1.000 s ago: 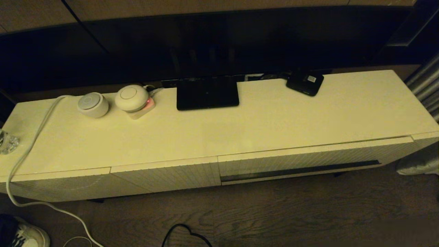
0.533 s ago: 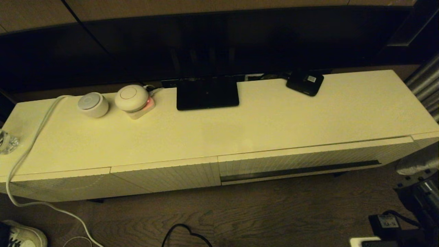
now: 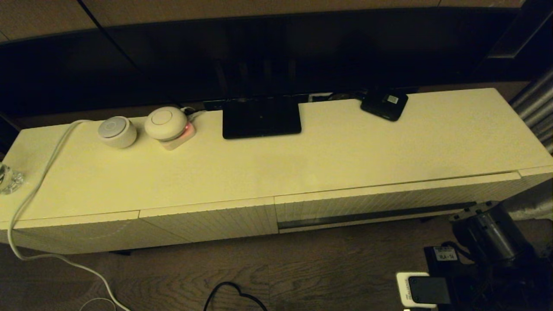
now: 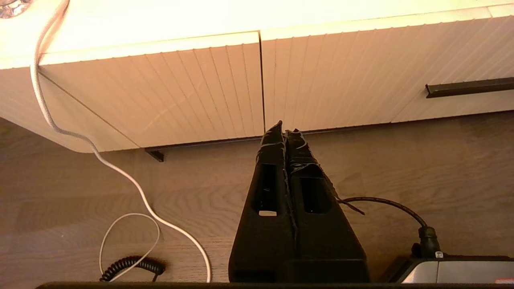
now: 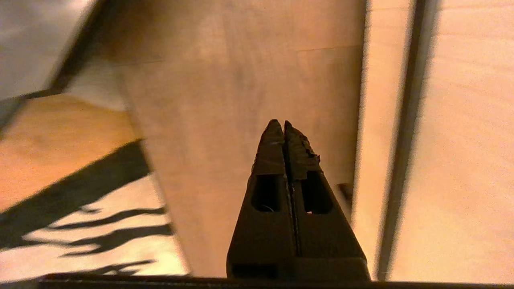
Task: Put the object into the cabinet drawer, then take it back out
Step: Open the drawer
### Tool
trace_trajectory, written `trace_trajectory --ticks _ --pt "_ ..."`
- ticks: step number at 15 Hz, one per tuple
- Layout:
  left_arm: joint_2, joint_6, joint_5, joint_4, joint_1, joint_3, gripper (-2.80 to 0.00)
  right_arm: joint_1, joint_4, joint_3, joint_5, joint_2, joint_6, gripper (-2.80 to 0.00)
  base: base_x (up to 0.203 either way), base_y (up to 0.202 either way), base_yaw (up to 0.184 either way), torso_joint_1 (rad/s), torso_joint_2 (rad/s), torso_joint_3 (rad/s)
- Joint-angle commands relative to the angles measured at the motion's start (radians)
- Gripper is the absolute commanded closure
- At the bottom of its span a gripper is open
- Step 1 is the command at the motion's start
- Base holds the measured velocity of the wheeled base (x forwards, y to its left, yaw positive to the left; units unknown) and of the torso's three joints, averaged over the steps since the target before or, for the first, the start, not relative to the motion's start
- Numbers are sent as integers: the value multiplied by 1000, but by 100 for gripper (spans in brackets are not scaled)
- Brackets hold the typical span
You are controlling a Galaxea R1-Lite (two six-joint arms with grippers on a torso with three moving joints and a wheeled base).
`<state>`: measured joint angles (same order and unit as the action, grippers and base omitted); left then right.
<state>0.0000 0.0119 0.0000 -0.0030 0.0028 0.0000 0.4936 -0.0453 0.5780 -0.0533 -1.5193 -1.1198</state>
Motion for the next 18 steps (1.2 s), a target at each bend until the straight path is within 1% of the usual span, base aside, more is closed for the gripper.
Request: trace_trajectory --ticks 1,3,7,11,12,14,16,18 --pt "0 0 0 0 0 2 0 -5 -33 -41 -5 -20 -20 0 0 0 0 0 0 0" --pt "0 0 0 0 0 2 0 -6 -49 -58 -10 -21 -23 0 0 0 0 0 0 0" --pt "0 0 0 0 0 2 0 -15 -280 -159 -11 -48 -31 0 0 0 0 0 0 0" --pt "0 0 0 0 0 2 0 -20 -298 -221 -21 -52 -48 0 0 0 0 0 0 0" --pt "0 0 0 0 0 2 0 -31 -305 -230 -22 -56 -60 -280 0 0 0 0 0 0" --pt "0 0 0 0 0 2 0 -53 -335 -239 -20 -79 -77 -280 0 0 0 0 0 0" --pt "0 0 0 0 0 2 0 -81 -334 -234 -12 -103 -78 -280 0 0 0 0 0 0" --pt "0 0 0 0 0 2 0 -84 -336 -234 -9 -115 -102 -280 0 0 0 0 0 0"
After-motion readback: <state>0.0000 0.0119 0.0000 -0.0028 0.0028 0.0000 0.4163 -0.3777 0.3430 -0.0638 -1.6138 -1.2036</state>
